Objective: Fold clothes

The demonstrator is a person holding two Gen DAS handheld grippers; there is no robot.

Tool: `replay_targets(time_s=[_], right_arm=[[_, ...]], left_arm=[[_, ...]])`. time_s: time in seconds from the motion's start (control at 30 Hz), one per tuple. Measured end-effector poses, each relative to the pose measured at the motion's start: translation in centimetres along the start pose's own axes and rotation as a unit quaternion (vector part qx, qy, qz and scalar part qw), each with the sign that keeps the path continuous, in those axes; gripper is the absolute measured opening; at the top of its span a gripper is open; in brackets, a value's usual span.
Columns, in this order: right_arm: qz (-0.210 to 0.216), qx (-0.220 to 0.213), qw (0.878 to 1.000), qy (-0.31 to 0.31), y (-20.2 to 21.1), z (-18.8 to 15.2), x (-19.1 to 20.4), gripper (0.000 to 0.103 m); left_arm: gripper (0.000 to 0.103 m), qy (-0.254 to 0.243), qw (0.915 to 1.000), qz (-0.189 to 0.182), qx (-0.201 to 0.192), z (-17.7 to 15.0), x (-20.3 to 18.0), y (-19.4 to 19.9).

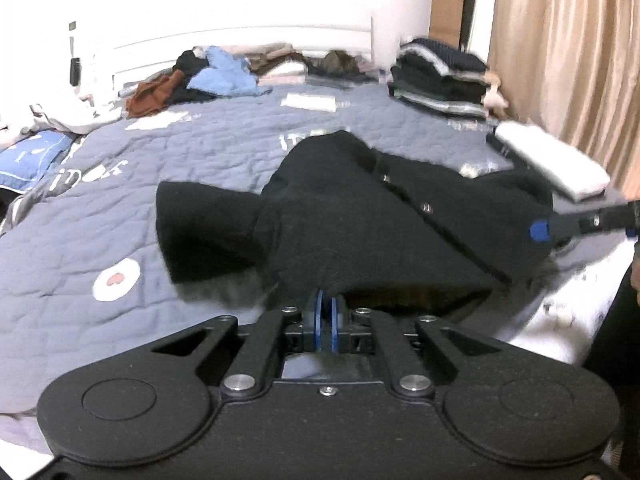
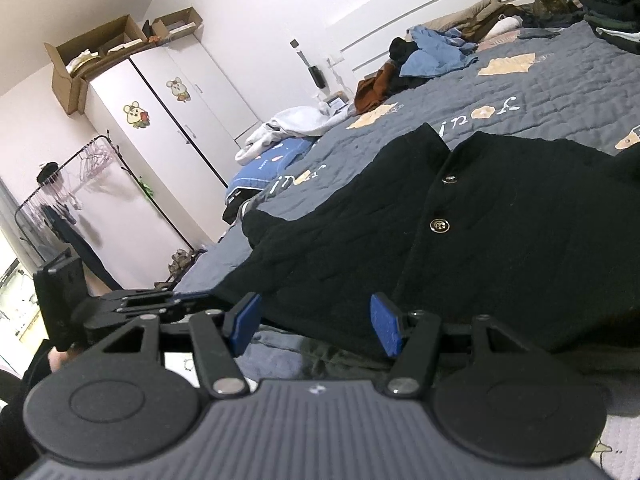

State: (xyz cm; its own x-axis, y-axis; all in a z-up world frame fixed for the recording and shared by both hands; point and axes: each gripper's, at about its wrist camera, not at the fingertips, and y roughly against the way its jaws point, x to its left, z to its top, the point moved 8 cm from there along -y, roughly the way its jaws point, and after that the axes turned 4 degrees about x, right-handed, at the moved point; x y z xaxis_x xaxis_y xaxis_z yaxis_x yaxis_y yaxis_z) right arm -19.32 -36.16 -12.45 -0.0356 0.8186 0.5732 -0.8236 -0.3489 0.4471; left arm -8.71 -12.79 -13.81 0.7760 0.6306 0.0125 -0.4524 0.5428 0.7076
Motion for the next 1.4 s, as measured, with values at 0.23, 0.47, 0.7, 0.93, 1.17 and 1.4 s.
replay_targets(time_s=[0.23,0.47,0.7,0.93,1.17,1.4], right_arm=[[0.001,0.004,1.0,0.001,0.0,-0.1,0.2,0.06],[0.002,0.0,1.0,-0.006,-0.1,0.0,0.1,0.06],[0.008,-0.02,1.0,0.004,0.2,1.0,0.8,0.06],[0.022,-0.032,0.999,0.018,0.2,2.2,1.9,0.06],[0.028,-0.032,0.998,0.035,-0.1,5.1,3.4,0.06],[0.039,-0.005,0.997,0.071,-2.6,9.4,6.3,0.061]], left_arm=[[0.008,0.046,0.9977,0.003,0.05,-1.5,0.4,-1.1],[0.059,0.147,0.989,-0.011,0.002,0.6,3.2,-1.7],[0.059,0.233,0.9723,0.007,-0.012,0.5,5.9,-4.1],[0.072,0.299,0.9537,-0.02,-0.028,0.7,7.3,-4.4],[0.072,0.349,0.9364,-0.008,-0.037,0.1,8.5,-4.7],[0.073,0.389,0.9194,-0.001,-0.056,0.3,9.7,-4.2]])
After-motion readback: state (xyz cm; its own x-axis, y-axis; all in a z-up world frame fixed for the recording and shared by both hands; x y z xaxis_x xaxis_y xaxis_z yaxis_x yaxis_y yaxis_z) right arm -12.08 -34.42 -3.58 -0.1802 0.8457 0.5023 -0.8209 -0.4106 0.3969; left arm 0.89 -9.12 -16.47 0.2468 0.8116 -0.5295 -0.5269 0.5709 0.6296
